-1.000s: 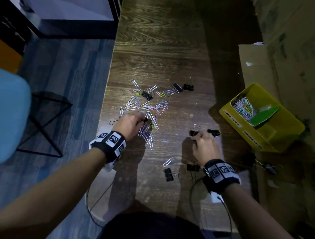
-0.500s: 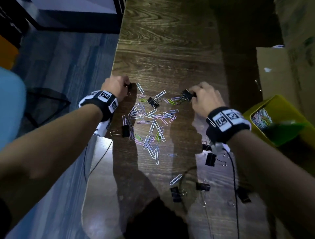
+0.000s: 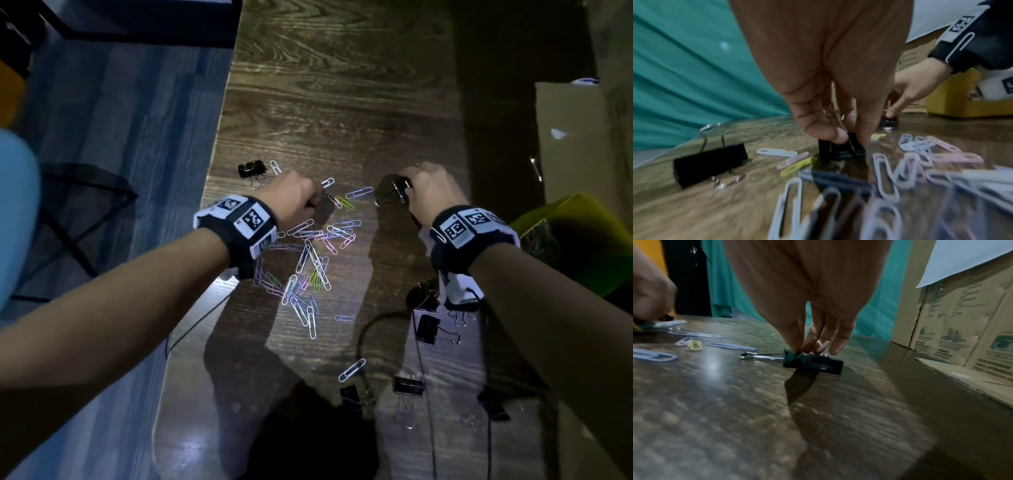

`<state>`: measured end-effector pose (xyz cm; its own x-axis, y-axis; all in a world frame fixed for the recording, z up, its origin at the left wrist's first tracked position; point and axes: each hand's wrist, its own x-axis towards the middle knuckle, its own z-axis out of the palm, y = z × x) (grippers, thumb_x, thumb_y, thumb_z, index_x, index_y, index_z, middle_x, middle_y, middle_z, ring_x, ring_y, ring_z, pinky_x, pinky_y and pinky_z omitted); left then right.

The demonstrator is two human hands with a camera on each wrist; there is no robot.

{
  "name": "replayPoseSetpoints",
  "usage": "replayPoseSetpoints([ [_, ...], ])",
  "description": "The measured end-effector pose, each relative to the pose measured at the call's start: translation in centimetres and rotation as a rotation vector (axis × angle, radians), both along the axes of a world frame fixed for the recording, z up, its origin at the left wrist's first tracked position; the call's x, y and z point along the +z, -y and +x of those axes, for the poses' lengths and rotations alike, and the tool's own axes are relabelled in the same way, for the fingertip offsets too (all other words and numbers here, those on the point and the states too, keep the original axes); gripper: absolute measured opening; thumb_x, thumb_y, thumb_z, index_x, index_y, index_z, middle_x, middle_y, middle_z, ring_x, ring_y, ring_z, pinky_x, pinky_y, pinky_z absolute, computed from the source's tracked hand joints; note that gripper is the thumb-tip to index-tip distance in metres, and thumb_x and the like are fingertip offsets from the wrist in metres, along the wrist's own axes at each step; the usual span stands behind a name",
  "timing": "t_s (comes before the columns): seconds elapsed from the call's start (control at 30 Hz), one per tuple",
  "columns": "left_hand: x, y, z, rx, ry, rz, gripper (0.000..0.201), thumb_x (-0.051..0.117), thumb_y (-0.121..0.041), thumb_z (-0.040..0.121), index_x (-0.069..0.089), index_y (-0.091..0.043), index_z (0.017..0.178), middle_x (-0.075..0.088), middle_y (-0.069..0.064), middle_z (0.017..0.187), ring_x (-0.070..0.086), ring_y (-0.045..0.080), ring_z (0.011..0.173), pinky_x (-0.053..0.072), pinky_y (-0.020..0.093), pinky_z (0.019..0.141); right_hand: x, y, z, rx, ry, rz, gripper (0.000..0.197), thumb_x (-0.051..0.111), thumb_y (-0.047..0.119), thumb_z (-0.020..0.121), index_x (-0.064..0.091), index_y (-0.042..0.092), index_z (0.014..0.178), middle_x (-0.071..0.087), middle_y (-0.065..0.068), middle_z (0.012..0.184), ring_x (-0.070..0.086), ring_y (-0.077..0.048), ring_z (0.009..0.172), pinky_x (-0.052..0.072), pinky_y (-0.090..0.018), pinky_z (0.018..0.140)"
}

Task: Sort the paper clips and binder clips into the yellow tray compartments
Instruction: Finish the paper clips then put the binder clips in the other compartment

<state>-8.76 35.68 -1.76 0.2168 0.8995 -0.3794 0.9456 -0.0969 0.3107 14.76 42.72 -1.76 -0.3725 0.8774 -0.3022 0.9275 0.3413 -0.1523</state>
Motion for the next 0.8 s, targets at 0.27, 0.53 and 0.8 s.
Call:
replayPoseSetpoints([
  [0.27,1.5,-5.8,0.4,0.13,0.065,0.104,0.012,0.061,-0.011,0.076,0.068,-0.012,0.085,0.068,0.016,0.091,0.062,0.033,0.088,0.05,0.036,0.077,2.1,1.6,-1.1,-0.068,0.079,0.075,0.039,0.053,0.012,0.086,0.053,0.012,0.125,0.049,-0.018,0.123,0.049,-0.037,0.113,0.043,-0.049,0.093],
  [0.53,2.9,-1.8,-3.1,0.101,0.275,0.327,0.029,0.057,-0.008,0.085,0.064,-0.008,0.114,0.064,0.015,0.11,0.062,0.028,0.091,0.046,0.029,0.083,3.0,13.6,-12.9,0.61,-0.199,-0.119,0.036,0.055,0.019,0.087,0.055,0.015,0.123,0.054,-0.01,0.117,0.044,-0.028,0.114,0.04,-0.041,0.095],
  [0.8,-0.2,4.6,-7.4,0.102,0.238,0.199,0.051,0.042,0.015,0.076,0.059,-0.004,0.12,0.058,0.014,0.128,0.053,0.029,0.119,0.035,0.028,0.106,0.0,18.2,-16.8,0.675,-0.06,-0.114,0.032,0.039,0.003,0.09,0.059,0.006,0.116,0.049,-0.017,0.122,0.041,-0.035,0.116,0.035,-0.045,0.099],
])
